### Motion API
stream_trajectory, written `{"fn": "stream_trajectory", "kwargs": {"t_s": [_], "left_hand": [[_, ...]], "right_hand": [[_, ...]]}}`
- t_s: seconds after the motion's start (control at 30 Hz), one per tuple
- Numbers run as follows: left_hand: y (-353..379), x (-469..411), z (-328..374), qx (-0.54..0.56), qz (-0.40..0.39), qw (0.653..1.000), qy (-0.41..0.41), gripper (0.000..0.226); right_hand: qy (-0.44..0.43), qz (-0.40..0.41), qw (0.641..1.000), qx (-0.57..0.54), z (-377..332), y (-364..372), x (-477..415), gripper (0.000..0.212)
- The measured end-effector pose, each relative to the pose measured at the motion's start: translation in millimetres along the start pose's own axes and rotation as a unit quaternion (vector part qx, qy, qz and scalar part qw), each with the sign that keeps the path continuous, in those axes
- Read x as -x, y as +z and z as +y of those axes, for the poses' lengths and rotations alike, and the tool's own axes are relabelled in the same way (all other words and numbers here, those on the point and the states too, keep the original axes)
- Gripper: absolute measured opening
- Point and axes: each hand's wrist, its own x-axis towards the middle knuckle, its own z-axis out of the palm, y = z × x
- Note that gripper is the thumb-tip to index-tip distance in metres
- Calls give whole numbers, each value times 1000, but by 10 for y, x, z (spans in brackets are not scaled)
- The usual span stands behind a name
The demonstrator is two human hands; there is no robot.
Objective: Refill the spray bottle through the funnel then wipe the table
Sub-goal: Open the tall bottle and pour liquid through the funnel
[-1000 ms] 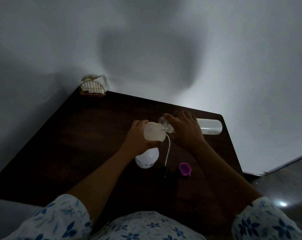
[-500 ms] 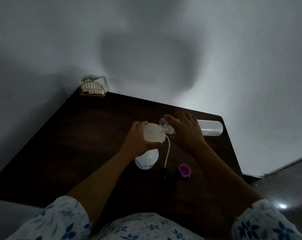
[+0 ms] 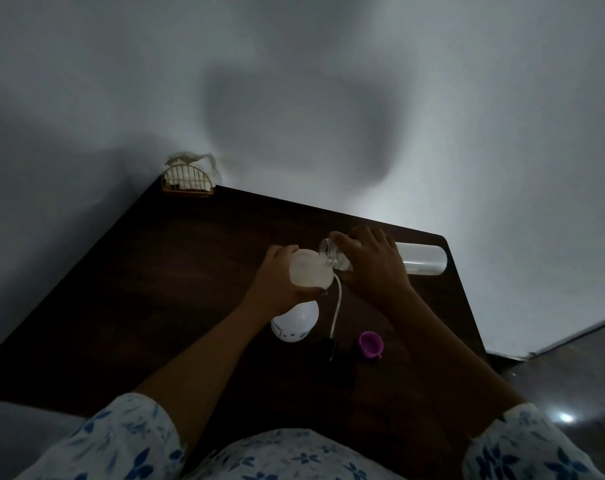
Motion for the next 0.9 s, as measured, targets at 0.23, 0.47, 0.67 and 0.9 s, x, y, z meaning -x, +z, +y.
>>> {"fn": "stream_trajectory", "kwargs": {"t_s": [0.23, 0.47, 0.67, 0.9], "left_hand": [[16, 7, 0, 4, 4, 1000, 1, 91], [31, 14, 18, 8, 3, 1000, 2, 91], [45, 22, 25, 11, 7, 1000, 3, 92], [40, 21, 6, 9, 5, 1000, 0, 92]], "right_hand": [[-3, 15, 1000, -3, 0, 11, 15, 65], [5, 26, 1000, 1, 16, 17, 43, 64], [8, 14, 1000, 4, 24, -11, 67, 64], [10, 16, 1000, 12, 31, -11, 84, 64]]}}
